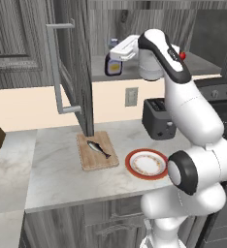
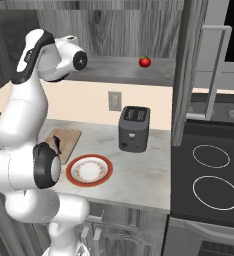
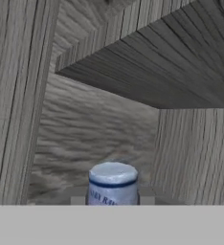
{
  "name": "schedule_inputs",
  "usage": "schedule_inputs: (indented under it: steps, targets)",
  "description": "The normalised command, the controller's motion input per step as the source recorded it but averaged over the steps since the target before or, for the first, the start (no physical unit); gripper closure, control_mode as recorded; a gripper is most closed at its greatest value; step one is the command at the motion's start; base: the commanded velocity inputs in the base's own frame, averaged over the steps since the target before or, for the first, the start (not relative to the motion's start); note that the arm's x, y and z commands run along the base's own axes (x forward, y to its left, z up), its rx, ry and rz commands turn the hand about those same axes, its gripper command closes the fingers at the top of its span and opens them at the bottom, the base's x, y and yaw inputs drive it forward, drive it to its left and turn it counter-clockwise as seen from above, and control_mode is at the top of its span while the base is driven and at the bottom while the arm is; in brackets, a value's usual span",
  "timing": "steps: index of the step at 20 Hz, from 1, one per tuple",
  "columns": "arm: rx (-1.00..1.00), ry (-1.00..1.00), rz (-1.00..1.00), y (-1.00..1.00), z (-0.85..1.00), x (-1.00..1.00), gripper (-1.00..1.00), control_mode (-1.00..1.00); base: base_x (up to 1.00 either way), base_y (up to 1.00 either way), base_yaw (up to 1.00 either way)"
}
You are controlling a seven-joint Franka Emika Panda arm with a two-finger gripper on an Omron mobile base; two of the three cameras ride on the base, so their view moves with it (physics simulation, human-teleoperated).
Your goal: Pick the fish from the plate and place it on the cutting board. Then pick the condiment bottle from the cabinet and place it next to the cutting board.
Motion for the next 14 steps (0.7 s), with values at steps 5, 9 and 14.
schedule_inputs:
  steps: [5, 9, 14]
  targets:
    - [-0.06, 0.0, 0.0, -0.03, 0.0, -0.37, 1.0, -1.0, 0.0, 0.0, 0.0]
    - [-0.01, 0.0, 0.0, -0.08, 0.03, -0.35, 1.0, -1.0, 0.0, 0.0, 0.0]
    - [0.0, 0.0, 0.0, -0.12, 0.07, -0.31, 1.0, -1.0, 0.0, 0.0, 0.0]
